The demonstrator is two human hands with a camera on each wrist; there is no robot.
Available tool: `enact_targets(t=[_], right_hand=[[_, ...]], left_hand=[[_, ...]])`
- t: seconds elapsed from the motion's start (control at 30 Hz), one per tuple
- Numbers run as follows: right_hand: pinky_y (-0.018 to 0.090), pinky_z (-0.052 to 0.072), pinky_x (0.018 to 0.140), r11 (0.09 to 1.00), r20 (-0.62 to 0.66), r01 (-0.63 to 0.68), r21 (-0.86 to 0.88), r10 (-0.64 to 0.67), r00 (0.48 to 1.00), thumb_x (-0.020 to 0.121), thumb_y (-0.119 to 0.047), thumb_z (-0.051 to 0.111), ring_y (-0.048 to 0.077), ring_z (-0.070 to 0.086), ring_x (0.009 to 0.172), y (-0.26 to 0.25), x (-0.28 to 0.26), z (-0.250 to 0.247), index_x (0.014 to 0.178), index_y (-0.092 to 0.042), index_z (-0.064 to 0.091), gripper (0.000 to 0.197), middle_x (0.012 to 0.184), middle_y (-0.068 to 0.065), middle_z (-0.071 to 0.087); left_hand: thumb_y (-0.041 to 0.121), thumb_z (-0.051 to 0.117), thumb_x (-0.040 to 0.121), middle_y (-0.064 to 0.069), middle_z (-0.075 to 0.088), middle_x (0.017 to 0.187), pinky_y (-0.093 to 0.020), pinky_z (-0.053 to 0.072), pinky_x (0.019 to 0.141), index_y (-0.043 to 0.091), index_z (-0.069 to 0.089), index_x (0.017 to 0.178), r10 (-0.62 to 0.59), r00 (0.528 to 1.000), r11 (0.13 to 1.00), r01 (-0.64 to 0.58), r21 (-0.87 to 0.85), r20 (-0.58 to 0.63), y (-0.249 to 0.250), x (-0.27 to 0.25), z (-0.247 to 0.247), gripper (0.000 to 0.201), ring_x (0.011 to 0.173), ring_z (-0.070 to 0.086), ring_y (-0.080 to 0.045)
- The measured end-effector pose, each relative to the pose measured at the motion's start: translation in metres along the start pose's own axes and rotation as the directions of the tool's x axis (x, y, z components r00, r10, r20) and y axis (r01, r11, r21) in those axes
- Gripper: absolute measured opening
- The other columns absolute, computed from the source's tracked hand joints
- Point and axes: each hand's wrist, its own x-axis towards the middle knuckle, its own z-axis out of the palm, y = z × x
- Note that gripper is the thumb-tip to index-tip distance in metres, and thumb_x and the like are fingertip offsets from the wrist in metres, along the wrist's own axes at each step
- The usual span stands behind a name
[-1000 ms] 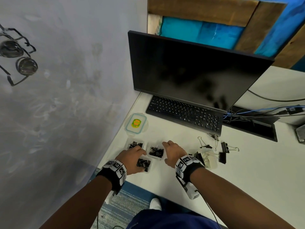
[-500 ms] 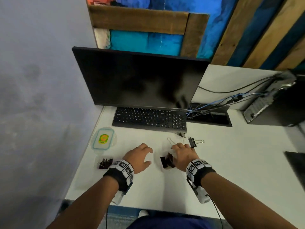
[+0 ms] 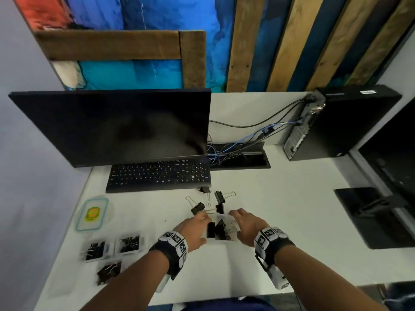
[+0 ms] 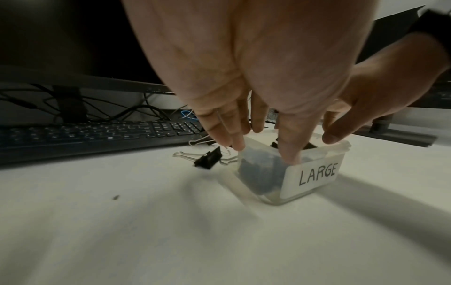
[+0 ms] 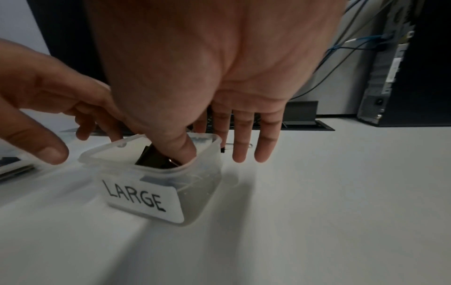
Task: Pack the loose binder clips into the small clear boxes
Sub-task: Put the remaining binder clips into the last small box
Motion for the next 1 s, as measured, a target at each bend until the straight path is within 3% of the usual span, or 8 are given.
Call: enact_targets(t=[0.07,0.17,0.3,0.53,0.63,0.77,0.9,1.0], right_hand=[[0.037,0.047,0.101,0.999,0.016,0.005,0.044,-0.006,1.000,0.085,-0.017,0.059,0.025,0.049,0.128,0.022,-0.008,-0.003,0.149,-0.027,0.025,0.074,0.152,-0.001,0.033],[0.034,0.044,0.102,0.990,0.048,0.054,0.127,-0.060,0.997,0.083,-0.039,0.067,0.022,0.051,0.127,0.056,-0.018,-0.005,0.147,-0.028,0.026,0.076,0.151,-0.003,0.036],[0.038,0.039,0.109,0.986,0.120,0.090,0.142,-0.107,0.987,0.064,-0.062,0.078,0.018,0.043,0.136,0.083,-0.024,-0.008,0.152,-0.031,0.013,0.114,0.157,-0.010,0.029],[0.044,0.041,0.108,0.986,0.138,0.160,0.036,-0.164,0.977,0.061,-0.069,0.076,0.023,0.038,0.139,0.099,-0.029,0.003,0.156,-0.025,0.003,0.128,0.161,-0.004,0.016],[0.044,0.046,0.101,0.984,0.115,0.176,0.024,-0.177,0.977,0.064,-0.065,0.076,0.024,0.046,0.132,0.098,-0.025,0.006,0.155,-0.023,0.008,0.120,0.156,-0.001,0.023],[0.043,0.048,0.098,0.985,0.118,0.170,0.032,-0.172,0.978,0.067,-0.059,0.077,0.025,0.050,0.128,0.101,-0.017,0.000,0.154,-0.028,0.013,0.112,0.150,-0.002,0.033],[0.041,0.047,0.099,0.987,0.175,0.156,0.038,-0.160,0.971,0.069,-0.049,0.082,0.025,0.050,0.127,0.103,-0.010,-0.009,0.155,-0.035,0.010,0.113,0.147,-0.001,0.038],[0.042,0.047,0.101,0.987,0.198,0.156,0.036,-0.160,0.967,0.067,-0.046,0.084,0.025,0.049,0.129,0.103,-0.005,-0.013,0.154,-0.037,0.010,0.115,0.148,-0.003,0.038]], left_hand=[[0.034,0.061,0.091,0.004,0.018,0.157,-0.033,0.038,0.108,0.020,0.036,0.146,0.009,1.000,1.000,-0.009,0.004,-0.012,0.013,0.011,0.005,0.062,0.128,0.047,-0.025],[0.036,0.056,0.094,0.002,0.027,0.155,-0.031,0.035,0.111,0.016,0.040,0.145,0.014,1.000,1.000,-0.014,0.018,-0.012,0.035,0.030,0.008,0.057,0.133,0.041,-0.021],[0.030,0.057,0.095,0.006,0.032,0.150,-0.029,0.037,0.108,0.014,0.044,0.142,-0.037,0.998,0.999,0.037,-0.001,-0.048,0.061,0.051,0.011,0.052,0.128,0.046,-0.018],[0.032,0.057,0.095,0.006,0.031,0.144,-0.027,0.042,0.103,0.012,0.046,0.140,-0.138,0.989,0.989,0.135,-0.064,-0.049,0.092,0.067,0.034,0.050,0.116,0.055,-0.017],[0.036,0.054,0.096,0.007,0.032,0.143,-0.031,0.042,0.103,0.013,0.047,0.139,-0.170,0.983,0.978,0.161,-0.132,-0.065,0.095,0.067,0.036,0.049,0.116,0.055,-0.017],[0.027,0.052,0.096,0.007,0.045,0.131,-0.031,0.045,0.099,0.019,0.058,0.122,-0.189,0.962,0.953,0.131,-0.273,-0.196,0.079,0.064,0.027,0.028,0.113,0.054,-0.013],[0.012,0.048,0.092,0.003,0.044,0.137,-0.034,0.043,0.101,0.021,0.051,0.128,-0.436,0.851,0.895,0.377,-0.239,-0.292,0.043,0.065,0.012,0.037,0.120,0.050,-0.018],[0.017,0.049,0.093,0.000,0.027,0.156,-0.038,0.033,0.111,0.023,0.029,0.148,-0.542,0.820,0.839,0.541,-0.057,-0.187,0.017,0.062,0.011,0.059,0.137,0.035,-0.020]])
